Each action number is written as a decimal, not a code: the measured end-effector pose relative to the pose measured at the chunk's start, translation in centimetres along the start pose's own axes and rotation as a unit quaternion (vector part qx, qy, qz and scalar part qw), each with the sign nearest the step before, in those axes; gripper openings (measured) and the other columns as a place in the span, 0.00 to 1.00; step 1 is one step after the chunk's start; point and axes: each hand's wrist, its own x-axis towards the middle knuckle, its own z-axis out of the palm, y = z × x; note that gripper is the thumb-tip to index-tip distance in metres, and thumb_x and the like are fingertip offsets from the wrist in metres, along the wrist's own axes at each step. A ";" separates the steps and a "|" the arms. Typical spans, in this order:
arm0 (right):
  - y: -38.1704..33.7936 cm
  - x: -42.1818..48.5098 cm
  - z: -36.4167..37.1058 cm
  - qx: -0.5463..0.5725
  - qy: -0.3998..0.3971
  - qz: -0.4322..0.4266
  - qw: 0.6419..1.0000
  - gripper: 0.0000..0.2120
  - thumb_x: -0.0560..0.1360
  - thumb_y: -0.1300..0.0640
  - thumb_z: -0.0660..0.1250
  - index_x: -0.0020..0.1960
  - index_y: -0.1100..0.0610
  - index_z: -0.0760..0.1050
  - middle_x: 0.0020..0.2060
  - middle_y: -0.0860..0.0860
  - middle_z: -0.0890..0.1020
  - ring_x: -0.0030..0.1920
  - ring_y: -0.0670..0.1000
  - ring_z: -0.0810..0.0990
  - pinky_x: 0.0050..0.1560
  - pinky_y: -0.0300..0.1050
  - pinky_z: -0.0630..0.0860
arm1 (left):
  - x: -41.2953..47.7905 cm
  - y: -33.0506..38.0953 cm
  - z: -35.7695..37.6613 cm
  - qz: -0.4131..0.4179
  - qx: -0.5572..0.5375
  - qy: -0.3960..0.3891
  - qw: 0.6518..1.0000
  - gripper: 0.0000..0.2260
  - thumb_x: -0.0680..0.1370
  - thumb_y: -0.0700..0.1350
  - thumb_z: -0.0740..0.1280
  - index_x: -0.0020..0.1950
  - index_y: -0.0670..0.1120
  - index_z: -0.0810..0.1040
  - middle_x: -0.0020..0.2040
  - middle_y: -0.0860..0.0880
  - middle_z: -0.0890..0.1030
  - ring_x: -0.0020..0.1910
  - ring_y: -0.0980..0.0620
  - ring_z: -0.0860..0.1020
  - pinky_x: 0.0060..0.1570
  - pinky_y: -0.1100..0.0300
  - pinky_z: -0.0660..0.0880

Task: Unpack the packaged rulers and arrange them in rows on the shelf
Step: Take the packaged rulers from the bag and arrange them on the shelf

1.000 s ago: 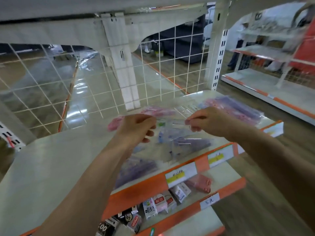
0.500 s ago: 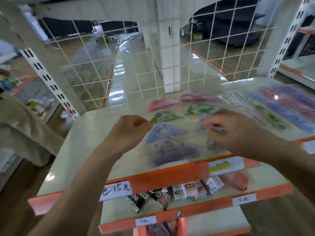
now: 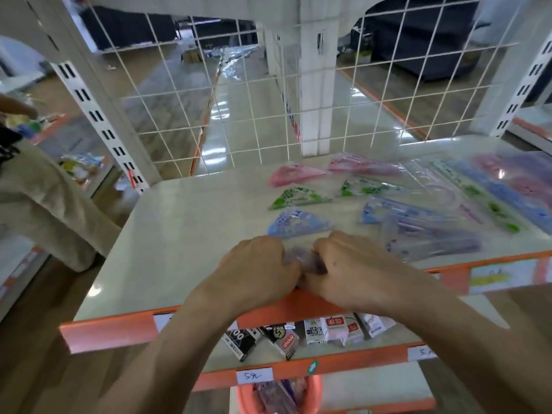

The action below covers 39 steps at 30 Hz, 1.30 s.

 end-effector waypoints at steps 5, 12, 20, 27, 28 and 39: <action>0.2 0.0 0.5 0.017 0.001 0.005 1.000 0.21 0.74 0.38 0.60 0.52 0.56 0.71 0.52 0.54 0.73 0.55 0.56 0.72 0.53 0.47 0.69 | -0.2 0.5 -0.4 0.020 0.004 -0.011 1.000 0.13 0.79 0.52 0.57 0.50 0.45 0.75 0.51 0.44 0.76 0.51 0.44 0.73 0.44 0.57 0.65; -0.6 -1.0 -0.2 0.044 0.023 -0.019 0.999 0.16 0.75 0.42 0.60 0.40 0.54 0.64 0.39 0.50 0.67 0.44 0.53 0.70 0.42 0.45 0.65 | -0.4 0.9 -1.7 -0.004 -0.031 -0.041 0.999 0.13 0.79 0.53 0.59 0.52 0.45 0.75 0.52 0.46 0.77 0.50 0.46 0.75 0.41 0.57 0.68; 0.2 0.0 -0.8 0.103 -0.019 0.014 0.994 0.20 0.72 0.38 0.65 0.36 0.55 0.69 0.33 0.48 0.72 0.33 0.47 0.71 0.30 0.42 0.63 | 0.8 0.1 -2.1 -0.030 -0.135 -0.085 0.987 0.11 0.74 0.46 0.63 0.34 0.42 0.75 0.32 0.43 0.72 0.31 0.49 0.68 0.33 0.57 0.64; 1.7 0.7 -0.6 0.177 -0.045 -0.009 0.983 0.09 0.74 0.47 0.67 0.42 0.52 0.75 0.35 0.48 0.77 0.36 0.47 0.76 0.34 0.41 0.67 | 0.3 -0.7 -1.9 0.052 -0.205 -0.115 0.971 0.11 0.73 0.48 0.67 0.42 0.40 0.79 0.36 0.44 0.75 0.34 0.53 0.69 0.38 0.58 0.66; 1.7 0.6 -0.8 0.179 -0.025 -0.017 0.983 0.08 0.74 0.48 0.67 0.39 0.50 0.73 0.34 0.47 0.76 0.35 0.45 0.75 0.33 0.40 0.66 | 0.2 -0.6 -2.1 0.079 -0.196 -0.082 0.974 0.10 0.74 0.47 0.67 0.44 0.40 0.80 0.37 0.44 0.75 0.34 0.54 0.69 0.37 0.60 0.66; 2.0 1.0 0.8 0.064 0.148 -0.044 0.986 0.08 0.79 0.51 0.60 0.52 0.53 0.75 0.45 0.49 0.80 0.46 0.51 0.77 0.44 0.46 0.73 | -0.7 -0.4 2.6 0.100 -0.243 0.157 0.952 0.11 0.78 0.38 0.60 0.55 0.47 0.78 0.47 0.48 0.81 0.45 0.49 0.77 0.42 0.61 0.69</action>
